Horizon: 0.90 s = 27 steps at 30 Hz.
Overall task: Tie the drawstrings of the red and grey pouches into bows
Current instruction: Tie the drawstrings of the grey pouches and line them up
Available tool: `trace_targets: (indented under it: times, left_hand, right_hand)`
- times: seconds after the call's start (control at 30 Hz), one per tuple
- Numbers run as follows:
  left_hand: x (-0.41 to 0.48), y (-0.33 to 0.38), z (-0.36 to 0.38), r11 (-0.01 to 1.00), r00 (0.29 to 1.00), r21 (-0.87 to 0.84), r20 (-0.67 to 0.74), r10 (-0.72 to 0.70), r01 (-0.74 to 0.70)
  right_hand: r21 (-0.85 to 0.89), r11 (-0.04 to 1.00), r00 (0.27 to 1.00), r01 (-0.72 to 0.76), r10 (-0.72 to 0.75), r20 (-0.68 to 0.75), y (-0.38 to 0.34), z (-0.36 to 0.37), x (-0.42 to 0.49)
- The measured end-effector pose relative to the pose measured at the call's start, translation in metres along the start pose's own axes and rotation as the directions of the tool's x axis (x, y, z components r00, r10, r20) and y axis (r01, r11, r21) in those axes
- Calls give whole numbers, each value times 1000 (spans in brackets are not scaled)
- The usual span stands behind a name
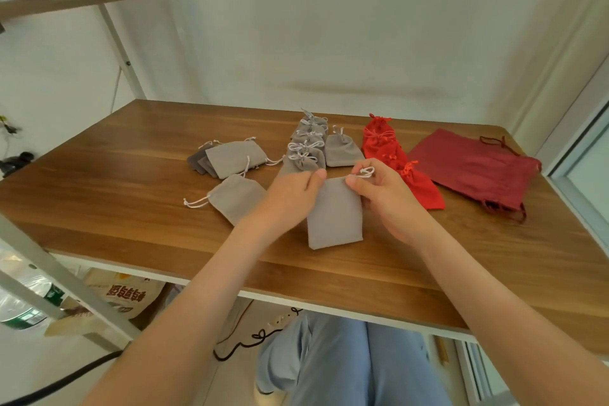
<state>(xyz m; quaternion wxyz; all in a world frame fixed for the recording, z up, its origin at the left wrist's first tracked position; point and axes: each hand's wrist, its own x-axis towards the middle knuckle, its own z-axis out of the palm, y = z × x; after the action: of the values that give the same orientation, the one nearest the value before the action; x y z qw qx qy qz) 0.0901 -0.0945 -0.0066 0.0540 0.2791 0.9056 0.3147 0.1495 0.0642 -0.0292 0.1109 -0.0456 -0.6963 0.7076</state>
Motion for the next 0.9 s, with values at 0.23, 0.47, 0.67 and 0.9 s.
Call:
trace_targets:
  times: [0.23,0.47,0.67,0.9]
  left_hand:
    - [3,15,24,1000,986,-8,-166,6,-7]
    - [0,14,34,995,997,-69,-6,71,-71]
    - [0,14,32,996,980,-46,179,89,-82]
    - [-2,37,33,952,943,-247,232,238,-179]
  right_hand:
    - [7,996,958,-85,83,-276,9,-37,-12]
    - [37,987,893,-158,159,-420,13,-60,-23]
    - [-225,973,961,-55,-10,-278,-7,-61,-37]
    - [-550,833,989,60,25,146,-14,-47,-42]
